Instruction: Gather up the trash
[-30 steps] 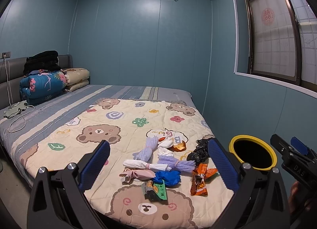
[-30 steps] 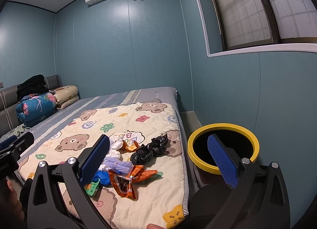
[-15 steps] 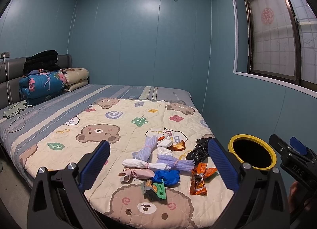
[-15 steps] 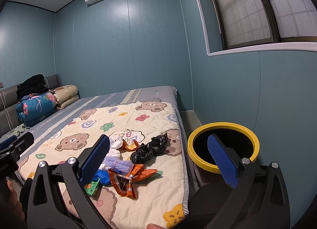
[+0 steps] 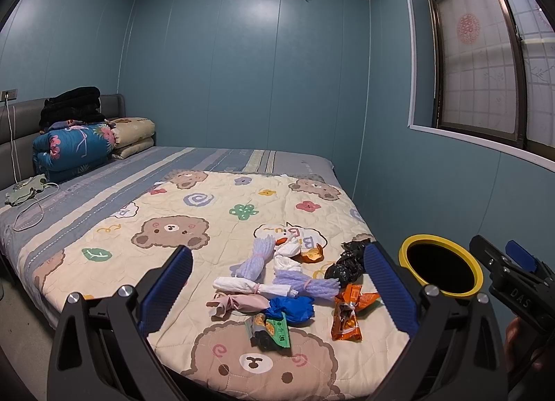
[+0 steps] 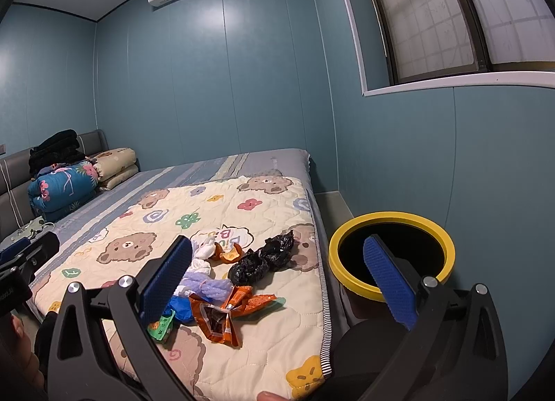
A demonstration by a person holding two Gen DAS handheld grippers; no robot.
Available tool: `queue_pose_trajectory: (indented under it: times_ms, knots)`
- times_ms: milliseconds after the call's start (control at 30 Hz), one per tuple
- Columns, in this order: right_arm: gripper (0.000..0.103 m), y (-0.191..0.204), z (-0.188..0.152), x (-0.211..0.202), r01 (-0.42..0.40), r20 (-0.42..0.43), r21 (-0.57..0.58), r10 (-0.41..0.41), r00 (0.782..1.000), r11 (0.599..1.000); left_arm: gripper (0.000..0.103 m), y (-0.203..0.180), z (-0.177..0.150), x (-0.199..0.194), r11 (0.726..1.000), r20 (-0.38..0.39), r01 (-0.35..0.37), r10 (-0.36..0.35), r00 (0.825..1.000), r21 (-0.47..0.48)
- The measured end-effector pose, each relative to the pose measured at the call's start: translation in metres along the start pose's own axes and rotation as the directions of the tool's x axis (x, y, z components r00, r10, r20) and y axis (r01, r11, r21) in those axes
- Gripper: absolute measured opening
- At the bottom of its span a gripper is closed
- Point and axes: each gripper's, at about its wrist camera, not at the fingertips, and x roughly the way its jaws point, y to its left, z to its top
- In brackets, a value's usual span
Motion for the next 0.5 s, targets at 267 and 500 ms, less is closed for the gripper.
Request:
queue_pose_trajectory:
  times_ms: [267, 500]
  knots:
    - [0.095, -0.0005, 0.0008, 0.0006, 0.000, -0.001, 0.001, 0.000, 1.000, 1.000, 0.096, -0.0001, -0.0003, 0.0000, 1.000, 0.000, 0.000, 0.000, 1.000, -0.001]
    - [0.095, -0.0004, -0.0009, -0.0001, -0.001, -0.004, 0.002, 0.001, 1.000, 1.000, 0.096, -0.0001, -0.0004, 0.0001, 1.000, -0.001, 0.001, -0.001, 1.000, 0.000]
